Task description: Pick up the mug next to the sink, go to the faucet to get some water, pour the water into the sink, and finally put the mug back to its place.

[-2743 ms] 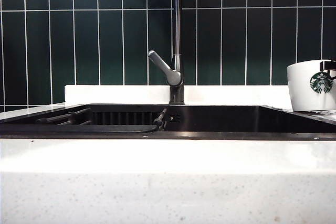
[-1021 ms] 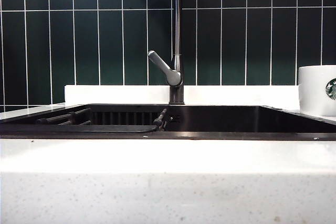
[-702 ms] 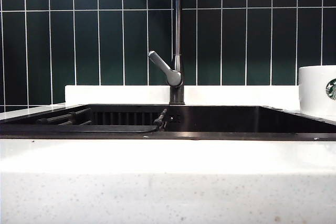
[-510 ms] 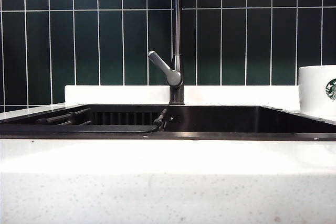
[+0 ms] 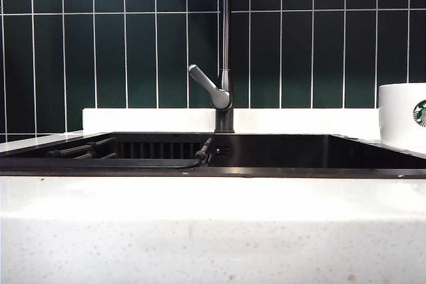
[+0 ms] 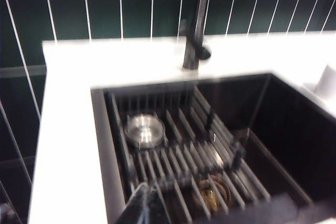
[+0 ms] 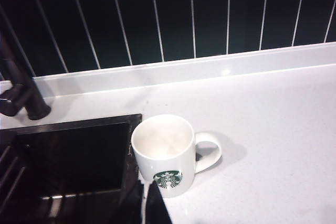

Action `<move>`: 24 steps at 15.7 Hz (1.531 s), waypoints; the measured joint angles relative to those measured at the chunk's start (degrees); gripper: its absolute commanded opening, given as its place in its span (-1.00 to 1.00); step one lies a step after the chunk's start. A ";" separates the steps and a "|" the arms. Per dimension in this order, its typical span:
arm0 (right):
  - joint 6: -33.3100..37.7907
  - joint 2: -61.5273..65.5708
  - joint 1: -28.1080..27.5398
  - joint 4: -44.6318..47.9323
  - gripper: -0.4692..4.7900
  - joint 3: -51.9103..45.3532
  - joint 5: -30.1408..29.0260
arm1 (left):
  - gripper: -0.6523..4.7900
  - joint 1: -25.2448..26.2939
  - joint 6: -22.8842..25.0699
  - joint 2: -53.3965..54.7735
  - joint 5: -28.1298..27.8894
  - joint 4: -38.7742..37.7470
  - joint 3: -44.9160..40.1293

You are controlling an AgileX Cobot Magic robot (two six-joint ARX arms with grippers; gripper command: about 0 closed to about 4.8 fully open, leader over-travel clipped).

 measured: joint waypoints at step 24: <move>-4.50 -16.92 0.09 18.67 -0.85 -32.48 -5.77 | -0.78 -0.02 -1.42 -0.13 -1.79 29.88 -26.91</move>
